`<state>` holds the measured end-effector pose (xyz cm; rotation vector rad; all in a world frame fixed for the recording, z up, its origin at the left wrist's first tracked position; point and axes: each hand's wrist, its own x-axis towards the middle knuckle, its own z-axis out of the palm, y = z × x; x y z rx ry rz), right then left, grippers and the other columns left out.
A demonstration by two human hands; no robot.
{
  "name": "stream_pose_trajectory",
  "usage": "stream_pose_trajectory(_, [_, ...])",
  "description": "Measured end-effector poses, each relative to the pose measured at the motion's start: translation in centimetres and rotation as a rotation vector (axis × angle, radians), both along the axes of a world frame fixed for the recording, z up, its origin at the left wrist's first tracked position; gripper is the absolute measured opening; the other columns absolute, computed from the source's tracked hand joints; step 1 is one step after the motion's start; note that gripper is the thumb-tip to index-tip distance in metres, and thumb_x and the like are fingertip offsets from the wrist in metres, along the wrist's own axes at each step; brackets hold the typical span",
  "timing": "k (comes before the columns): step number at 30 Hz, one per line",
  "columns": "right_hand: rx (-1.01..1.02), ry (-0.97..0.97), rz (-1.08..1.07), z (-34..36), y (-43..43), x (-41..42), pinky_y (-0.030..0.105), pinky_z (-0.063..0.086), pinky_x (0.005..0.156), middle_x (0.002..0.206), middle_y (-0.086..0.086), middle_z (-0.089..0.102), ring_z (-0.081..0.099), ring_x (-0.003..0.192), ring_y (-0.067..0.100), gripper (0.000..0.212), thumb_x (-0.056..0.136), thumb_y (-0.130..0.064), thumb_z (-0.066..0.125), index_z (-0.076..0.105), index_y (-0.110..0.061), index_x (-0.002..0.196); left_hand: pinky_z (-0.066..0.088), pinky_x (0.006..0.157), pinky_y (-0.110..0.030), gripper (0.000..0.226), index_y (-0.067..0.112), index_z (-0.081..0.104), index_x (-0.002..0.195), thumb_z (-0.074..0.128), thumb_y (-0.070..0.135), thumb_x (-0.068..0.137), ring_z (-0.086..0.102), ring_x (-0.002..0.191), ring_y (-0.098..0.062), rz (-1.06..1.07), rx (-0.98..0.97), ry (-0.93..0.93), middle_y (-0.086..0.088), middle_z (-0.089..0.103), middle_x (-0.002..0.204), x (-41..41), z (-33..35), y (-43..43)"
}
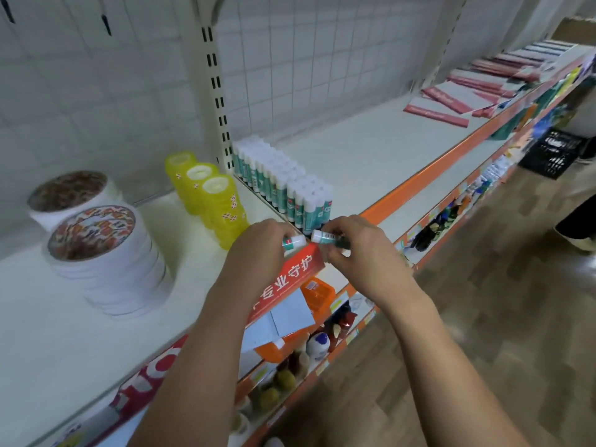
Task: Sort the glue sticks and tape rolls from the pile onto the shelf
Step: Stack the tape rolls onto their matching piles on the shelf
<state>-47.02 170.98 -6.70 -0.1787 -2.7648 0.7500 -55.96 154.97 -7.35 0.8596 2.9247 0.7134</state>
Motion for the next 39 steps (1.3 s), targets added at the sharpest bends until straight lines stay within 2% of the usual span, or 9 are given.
stream_pose_trajectory(6, [0.021, -0.044, 0.066, 0.0, 1.6, -2.1, 0.042, 0.051, 0.076, 0.103, 0.000, 0.059, 0.057, 0.090, 0.019, 0.024, 0.089, -0.016, 0.058, 0.062, -0.020, 0.113, 0.050, 0.078, -0.034, 0.028, 0.024, 0.068, 0.116, 0.062, 0.019, 0.089, 0.061, 0.101, -0.021, 0.018, -0.020, -0.060, -0.003, 0.065, 0.113, -0.6, -0.2, 0.4])
stream_pose_trajectory(9, [0.032, -0.055, 0.126, -0.2, 2.4, -2.9, 0.041, 0.050, 0.076, 0.103, 0.001, 0.060, 0.056, 0.091, 0.019, 0.027, 0.087, -0.016, 0.059, 0.062, -0.020, 0.114, 0.047, 0.078, -0.032, 0.024, 0.021, 0.068, 0.114, 0.062, 0.021, 0.090, 0.061, 0.100, -0.021, 0.030, 0.067, -0.024, -0.002, 0.065, 0.111, -0.1, 0.4, 1.4])
stream_pose_trajectory(17, [-0.008, -0.012, 0.299, -0.5, 5.1, -4.3, 0.033, 0.048, 0.080, 0.101, 0.001, 0.061, 0.058, 0.092, 0.019, 0.031, 0.085, -0.011, 0.062, 0.065, -0.019, 0.114, 0.050, 0.072, -0.043, 0.005, 0.016, 0.067, 0.087, 0.070, 0.018, 0.083, 0.061, 0.079, -0.022, 0.193, 0.180, 0.065, -0.001, 0.067, 0.079, 1.7, 1.1, 5.3])
stream_pose_trajectory(21, [-0.235, -0.027, 0.342, -0.4, 7.0, -4.8, 0.007, 0.042, 0.070, 0.097, -0.008, 0.065, 0.058, 0.082, 0.004, 0.030, 0.082, -0.010, 0.070, 0.069, -0.021, 0.110, 0.050, 0.072, -0.042, 0.005, 0.019, 0.068, 0.087, 0.069, 0.022, 0.083, 0.063, 0.082, -0.027, 0.297, 0.176, 0.084, -0.004, 0.070, 0.083, 2.3, 0.5, 6.2])
stream_pose_trajectory(25, [-0.444, 0.025, 0.283, 0.2, 8.0, -5.6, 0.002, 0.043, 0.066, 0.099, -0.015, 0.067, 0.064, 0.081, -0.007, 0.034, 0.077, -0.016, 0.078, 0.067, -0.027, 0.107, 0.052, 0.073, -0.041, 0.014, 0.016, 0.072, 0.091, 0.071, 0.028, 0.084, 0.064, 0.083, -0.028, 0.393, 0.184, 0.118, -0.006, 0.071, 0.087, 2.8, -0.5, 7.3])
stream_pose_trajectory(29, [-0.563, 0.110, 0.189, -0.1, 8.3, -6.2, 0.001, 0.044, 0.066, 0.091, -0.017, 0.063, 0.063, 0.078, -0.010, 0.040, 0.074, -0.011, 0.081, 0.062, -0.024, 0.106, 0.049, 0.069, -0.038, 0.015, 0.013, 0.072, 0.090, 0.069, 0.028, 0.086, 0.061, 0.081, -0.026, 0.474, 0.190, 0.235, -0.006, 0.069, 0.085, 3.4, -1.4, 8.7])
stream_pose_trajectory(33, [-0.463, 0.156, 0.210, -0.6, 8.8, -6.6, 0.001, 0.046, 0.070, 0.088, -0.008, 0.067, 0.063, 0.080, -0.007, 0.029, 0.076, -0.004, 0.077, 0.063, -0.020, 0.095, 0.048, 0.069, -0.041, 0.008, 0.013, 0.075, 0.085, 0.069, 0.018, 0.085, 0.059, 0.083, -0.029, 0.472, 0.129, 0.287, -0.006, 0.070, 0.084, 3.9, -1.9, 9.5])
stream_pose_trajectory(36, [-0.357, 0.146, 0.274, -0.8, 8.9, -6.8, 0.004, 0.048, 0.078, 0.092, -0.005, 0.068, 0.066, 0.084, 0.004, 0.030, 0.079, -0.001, 0.073, 0.066, -0.020, 0.102, 0.047, 0.074, -0.042, 0.013, 0.014, 0.076, 0.088, 0.064, 0.017, 0.087, 0.058, 0.088, -0.030, 0.456, 0.065, 0.249, -0.006, 0.071, 0.090, 3.7, -1.8, 10.0])
stream_pose_trajectory(39, [-0.280, 0.146, 0.279, -0.8, 9.1, -7.1, 0.000, 0.043, 0.075, 0.093, -0.008, 0.065, 0.064, 0.084, 0.005, 0.036, 0.081, -0.003, 0.071, 0.062, -0.020, 0.111, 0.045, 0.080, -0.040, 0.018, 0.015, 0.076, 0.093, 0.058, 0.017, 0.089, 0.056, 0.092, -0.028, 0.454, -0.003, 0.209, -0.003, 0.070, 0.097, 3.6, -1.8, 10.4])
